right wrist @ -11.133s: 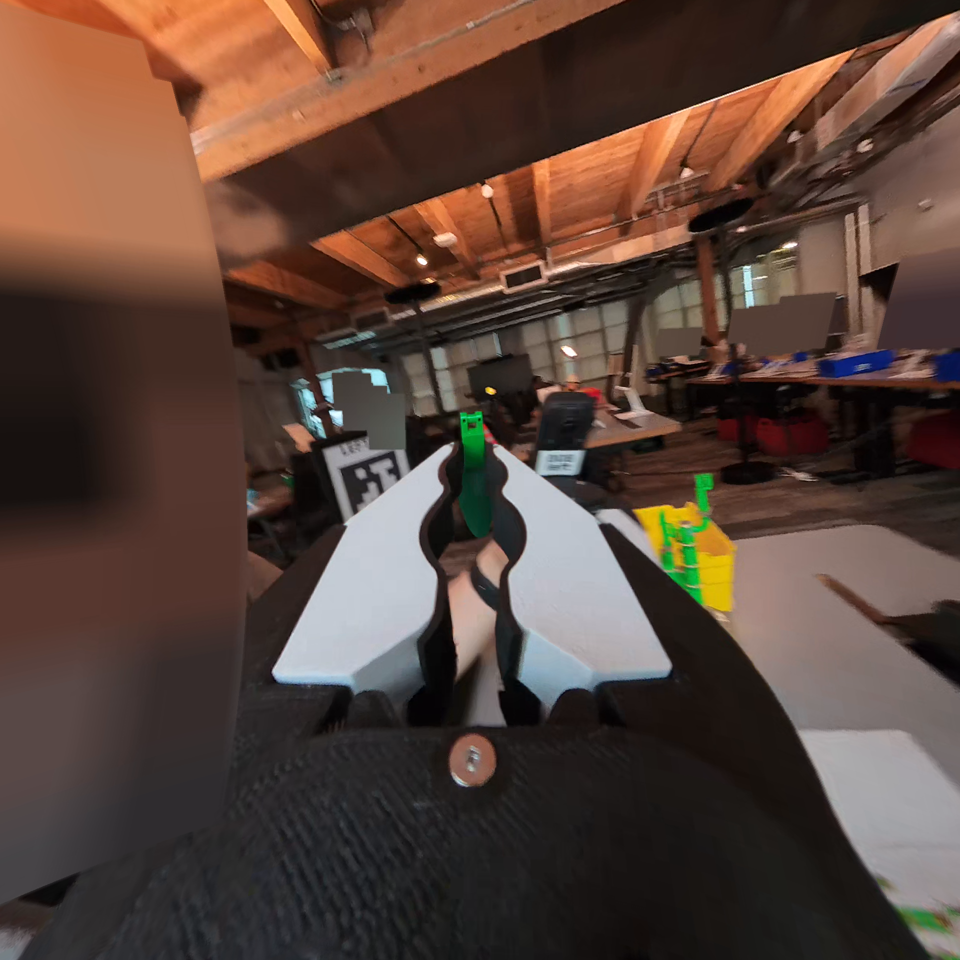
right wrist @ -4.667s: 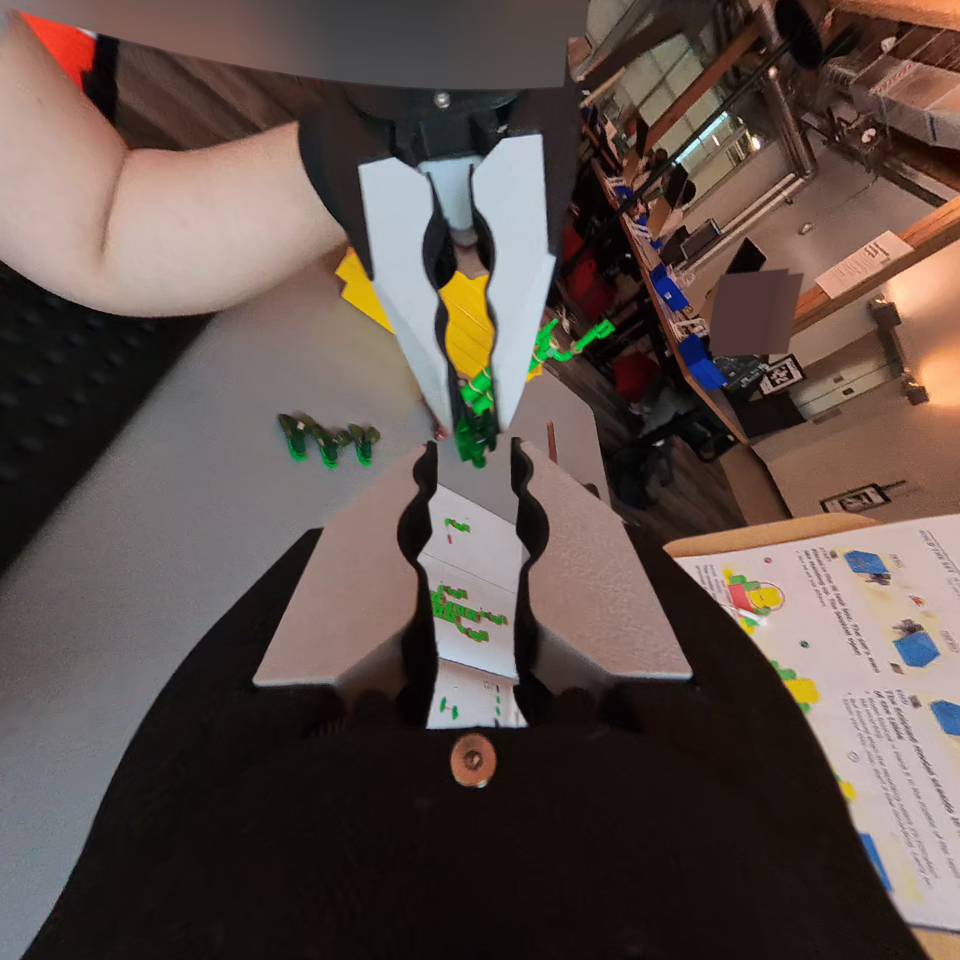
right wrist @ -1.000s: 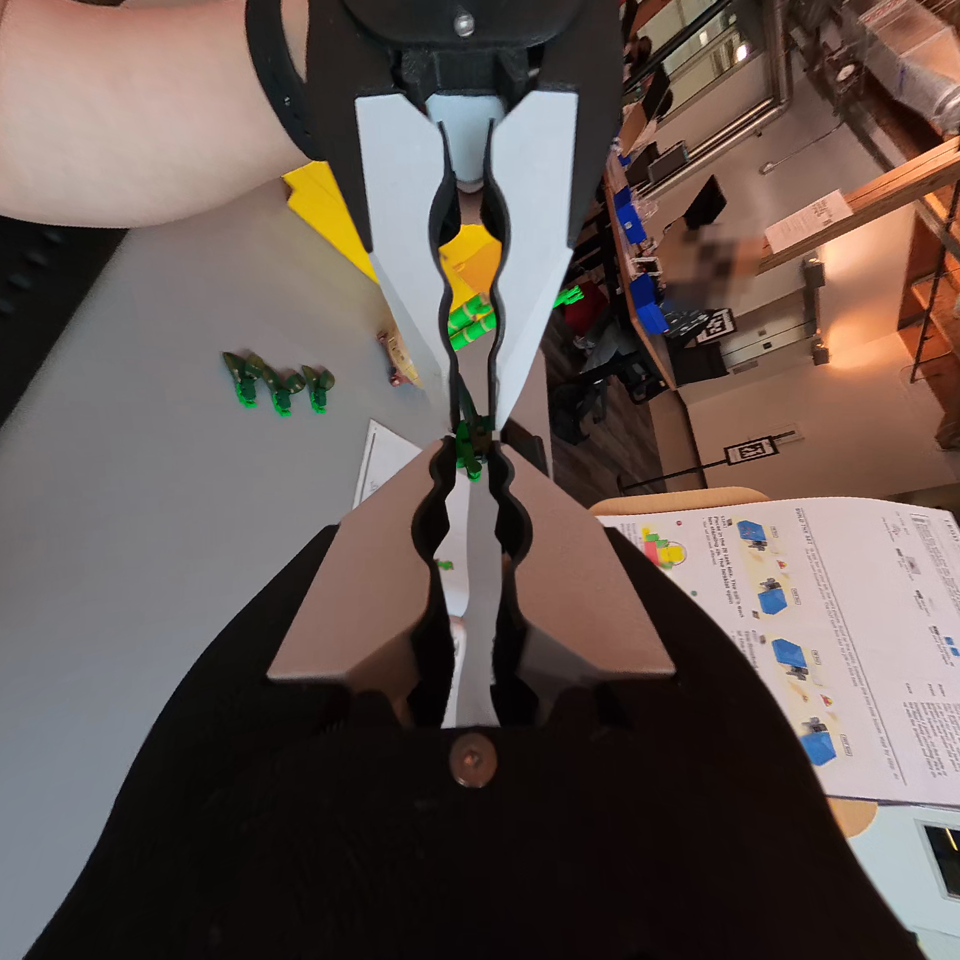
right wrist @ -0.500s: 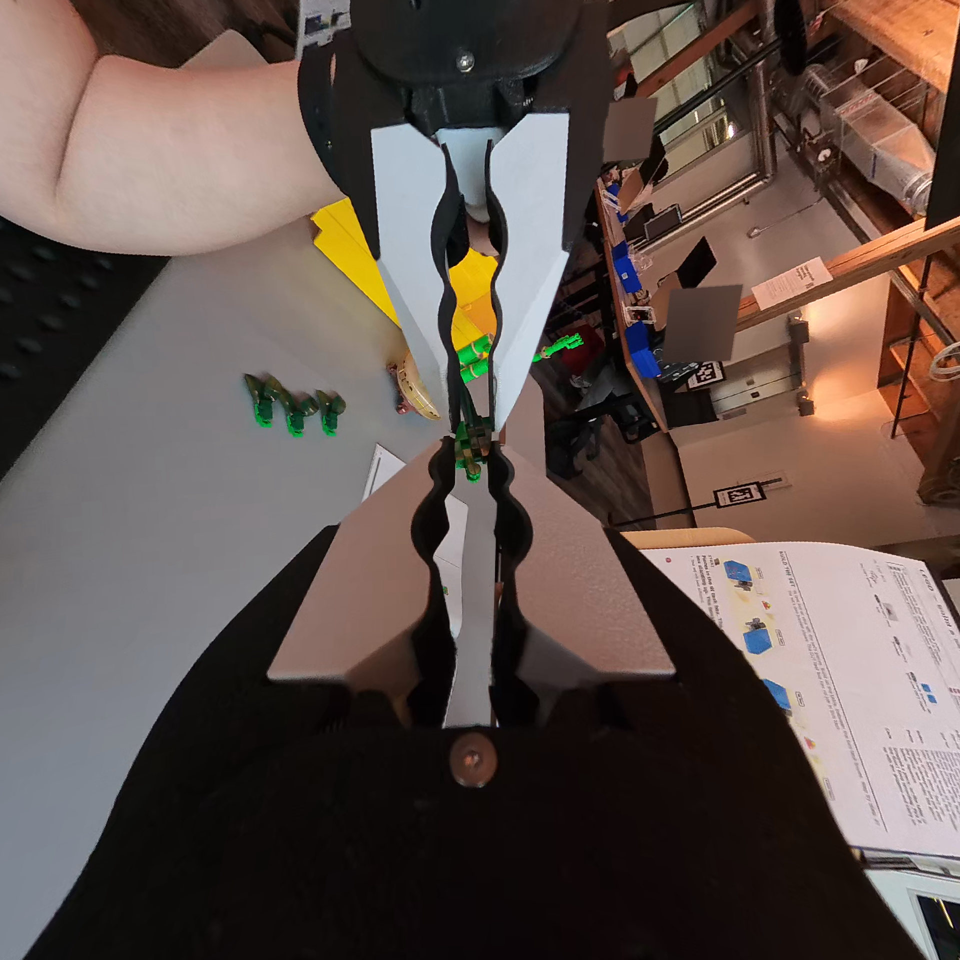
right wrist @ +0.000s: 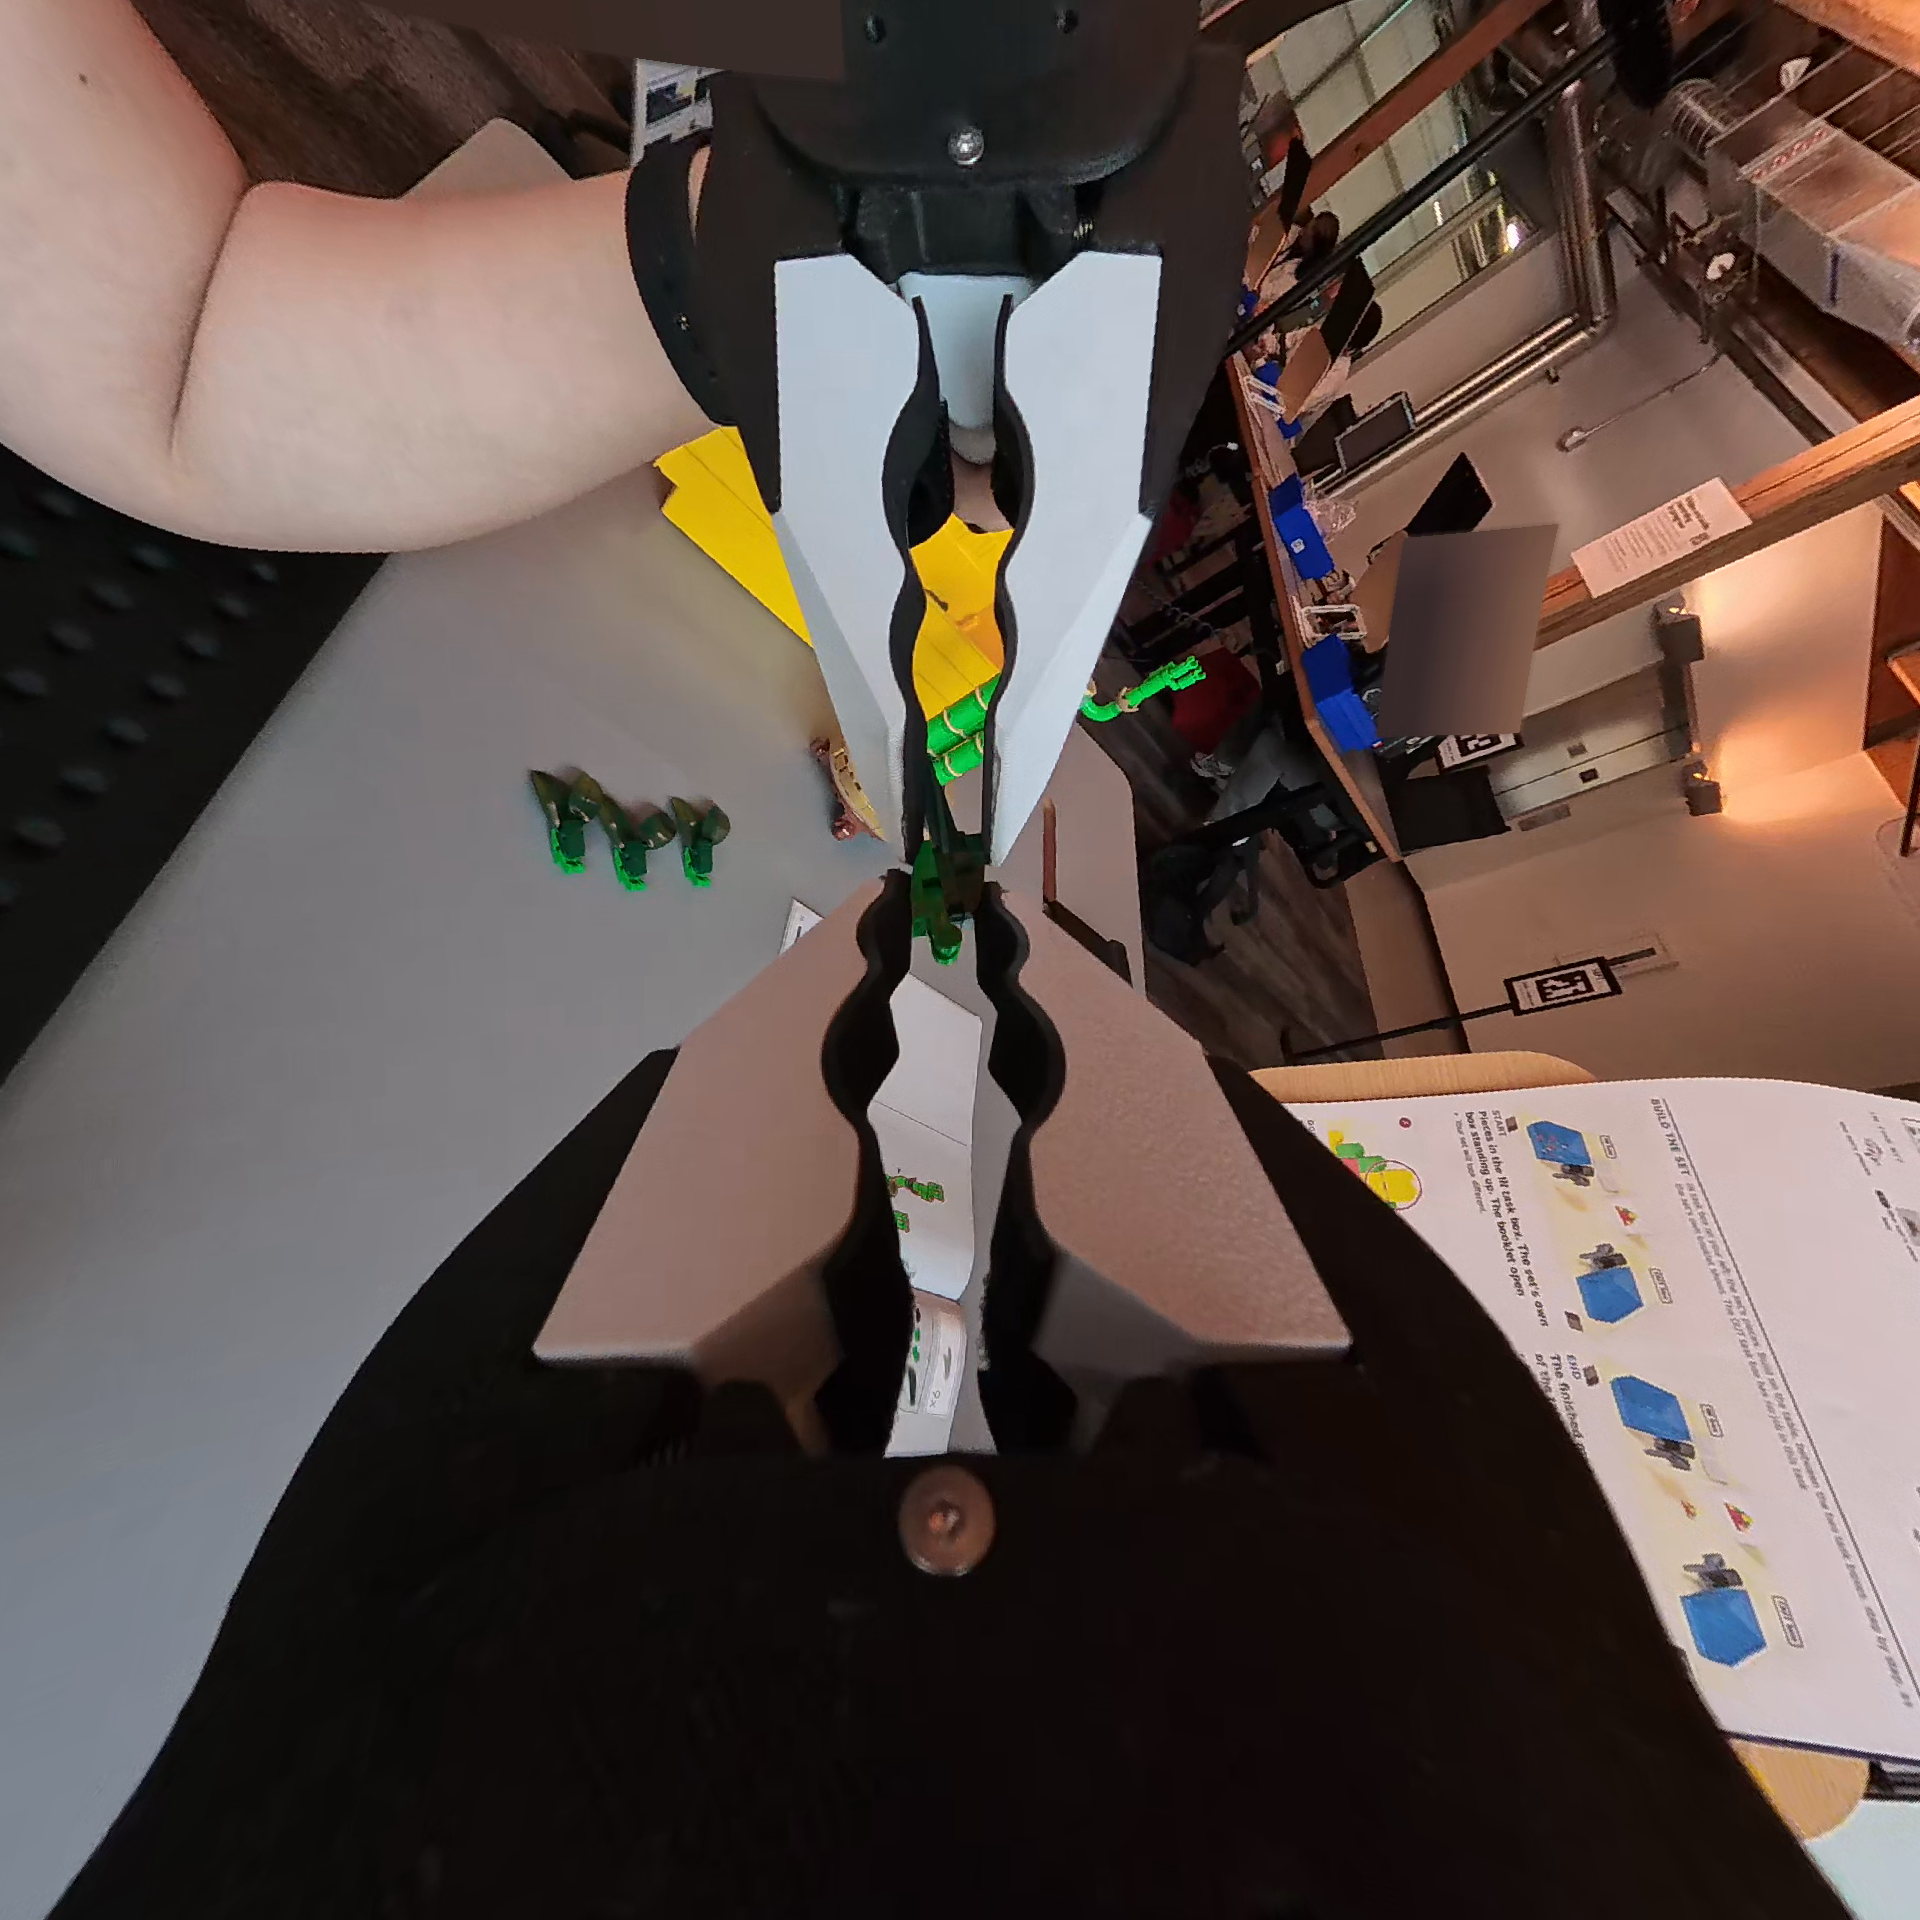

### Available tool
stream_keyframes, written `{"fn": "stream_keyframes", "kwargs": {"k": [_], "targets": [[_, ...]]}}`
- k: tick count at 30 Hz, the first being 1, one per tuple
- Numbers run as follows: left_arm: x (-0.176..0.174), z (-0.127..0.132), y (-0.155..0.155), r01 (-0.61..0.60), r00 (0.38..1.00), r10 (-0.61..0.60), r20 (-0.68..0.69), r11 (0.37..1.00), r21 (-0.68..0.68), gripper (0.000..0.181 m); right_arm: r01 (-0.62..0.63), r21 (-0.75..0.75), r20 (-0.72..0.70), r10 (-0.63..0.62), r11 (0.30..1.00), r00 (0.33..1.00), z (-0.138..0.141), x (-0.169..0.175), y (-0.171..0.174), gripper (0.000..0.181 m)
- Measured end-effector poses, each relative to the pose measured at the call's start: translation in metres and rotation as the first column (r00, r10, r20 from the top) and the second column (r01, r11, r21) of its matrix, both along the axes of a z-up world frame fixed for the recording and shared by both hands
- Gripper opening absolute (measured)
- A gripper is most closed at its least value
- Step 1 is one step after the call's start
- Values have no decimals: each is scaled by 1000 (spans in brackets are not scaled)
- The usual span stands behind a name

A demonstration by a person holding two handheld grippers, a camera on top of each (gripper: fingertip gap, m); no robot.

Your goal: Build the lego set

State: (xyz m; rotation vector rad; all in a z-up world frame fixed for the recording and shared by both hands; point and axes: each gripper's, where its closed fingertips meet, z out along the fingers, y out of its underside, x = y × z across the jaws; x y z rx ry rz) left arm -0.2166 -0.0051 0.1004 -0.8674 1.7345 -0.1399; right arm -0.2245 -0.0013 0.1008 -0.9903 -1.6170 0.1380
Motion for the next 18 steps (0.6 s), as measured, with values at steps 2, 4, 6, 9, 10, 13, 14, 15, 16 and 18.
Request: {"fn": "stream_keyframes", "kwargs": {"k": [2, 4, 6, 9, 10, 13, 14, 15, 16, 18], "targets": [[0, 1, 0, 2, 1000, -2, 7, 1000, 4, 9, -6, 0, -10, 6, 1000, 1000, 1, 0, 0, 10], [1, 2, -1, 7, 1000, -7, 15, 1000, 3, 9, -9, -1, -16, 9, 1000, 1000, 2, 1, -1, 10], [2, 4, 0, 5, 1000, -5, 27, 1000, 3, 9, -5, 5, -23, 5, 1000, 1000, 4, 2, -1, 11], [3, 10, 0, 0, 998, -3, 67, 999, 33, 9, -11, 1, -60, 11, 1000, 998, 10, 3, 0, 11], [3, 12, -2, 12, 996, -15, 88, 999, 37, 9, -23, 18, -71, 25, 1000, 997, 12, 3, -1, 11], [3, 25, -8, 69, 979, -53, 199, 995, -74, 10, -33, 96, -112, 44, 995, 993, 23, 4, -5, 11], [2, 28, -11, 98, 972, -59, 227, 981, -167, 12, -21, 122, -117, 36, 992, 993, 25, 5, -4, 11], [-1, 32, -14, 131, 966, -66, 249, 959, -253, 20, -5, 151, -111, 22, 989, 994, 26, 7, -3, 11], [-3, 37, -15, 161, 957, -69, 280, 933, -321, 26, 8, 177, -103, 10, 984, 995, 26, 9, -1, 11], [-8, 48, -13, 204, 937, -51, 344, 883, -423, 29, 1, 196, -104, 19, 981, 994, 26, 9, -2, 11]]}}
